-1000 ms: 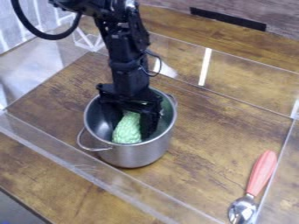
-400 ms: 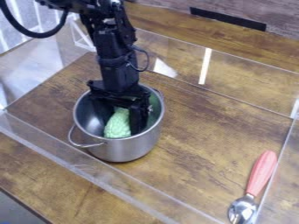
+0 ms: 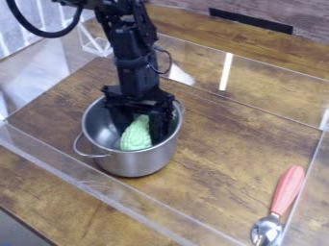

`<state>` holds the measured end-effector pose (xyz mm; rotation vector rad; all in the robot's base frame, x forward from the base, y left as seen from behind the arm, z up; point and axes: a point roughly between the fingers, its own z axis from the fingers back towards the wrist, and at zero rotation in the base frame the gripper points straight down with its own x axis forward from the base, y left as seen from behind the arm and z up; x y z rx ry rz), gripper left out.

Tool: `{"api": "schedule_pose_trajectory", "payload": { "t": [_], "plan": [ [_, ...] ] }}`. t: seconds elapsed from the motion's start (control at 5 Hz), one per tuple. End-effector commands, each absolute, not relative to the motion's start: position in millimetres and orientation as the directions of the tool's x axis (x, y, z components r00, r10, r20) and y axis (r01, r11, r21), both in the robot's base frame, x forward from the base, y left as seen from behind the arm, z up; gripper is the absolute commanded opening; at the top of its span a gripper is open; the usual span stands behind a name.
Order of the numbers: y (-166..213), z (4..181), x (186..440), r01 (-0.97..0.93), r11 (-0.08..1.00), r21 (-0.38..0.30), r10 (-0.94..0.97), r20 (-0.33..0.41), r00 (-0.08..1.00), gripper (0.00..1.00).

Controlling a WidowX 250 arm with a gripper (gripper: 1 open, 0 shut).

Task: Remove the green object from the silver pot and put it on the table

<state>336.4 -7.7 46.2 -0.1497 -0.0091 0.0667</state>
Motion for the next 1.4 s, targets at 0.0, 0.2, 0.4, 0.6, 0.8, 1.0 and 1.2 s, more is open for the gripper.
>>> {"api": "schedule_pose_trajectory", "payload": {
  "t": [0.0, 0.2, 0.4, 0.6, 0.8, 1.0, 1.2],
  "plan": [
    [10, 58.3, 349, -0.127, 0.98, -0.153, 0.138, 0.061, 0.989, 0.0],
    [22, 53.3, 352, -0.178, 0.972, -0.154, 0.189, 0.059, 0.98, 0.0],
    [21, 58.0, 355, -0.139, 0.977, -0.16, 0.149, 0.055, 0.987, 0.0],
    [20, 62.8, 358, -0.099, 0.981, -0.168, 0.109, 0.05, 0.993, 0.0],
    [13, 70.0, 356, -0.081, 0.984, -0.157, 0.089, 0.051, 0.995, 0.0],
    [6, 75.7, 355, -0.062, 0.987, -0.148, 0.07, 0.051, 0.996, 0.0],
    [-1, 82.0, 351, -0.074, 0.988, -0.138, 0.082, 0.052, 0.995, 0.0]
  ]
}}
